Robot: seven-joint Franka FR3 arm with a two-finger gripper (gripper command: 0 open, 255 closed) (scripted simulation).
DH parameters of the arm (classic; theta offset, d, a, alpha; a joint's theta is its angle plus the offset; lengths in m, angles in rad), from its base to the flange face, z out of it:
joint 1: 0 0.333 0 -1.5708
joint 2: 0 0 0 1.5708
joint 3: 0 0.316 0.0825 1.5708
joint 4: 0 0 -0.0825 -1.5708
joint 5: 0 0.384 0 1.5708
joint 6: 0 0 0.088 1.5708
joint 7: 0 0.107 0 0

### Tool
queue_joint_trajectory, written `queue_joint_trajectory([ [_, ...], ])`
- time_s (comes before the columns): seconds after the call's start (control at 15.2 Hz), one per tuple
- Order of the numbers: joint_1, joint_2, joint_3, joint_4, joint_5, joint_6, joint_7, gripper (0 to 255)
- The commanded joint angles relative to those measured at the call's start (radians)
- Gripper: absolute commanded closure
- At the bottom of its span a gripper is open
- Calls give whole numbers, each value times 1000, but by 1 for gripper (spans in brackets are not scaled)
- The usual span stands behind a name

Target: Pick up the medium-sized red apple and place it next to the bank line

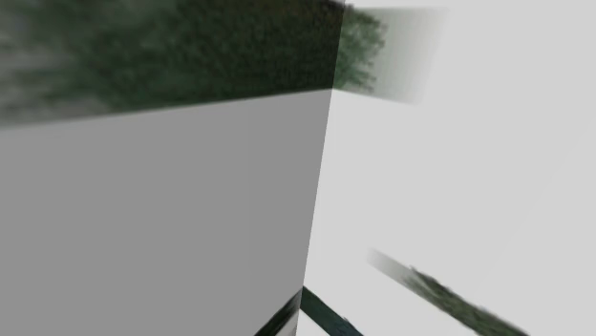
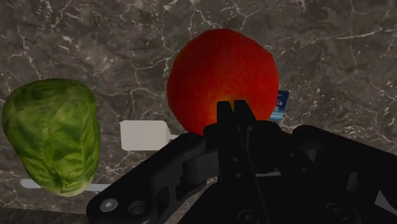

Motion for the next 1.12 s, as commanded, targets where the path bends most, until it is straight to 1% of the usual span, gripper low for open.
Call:
queue_joint_trajectory([
  [0.0, -2, 5, -3, -23, -5, 25, 7, 255],
  [0.79, -10, 43, -26, -150, -47, 172, 47, 255],
  [1.06, -10, 43, -26, -150, -47, 172, 47, 255],
])
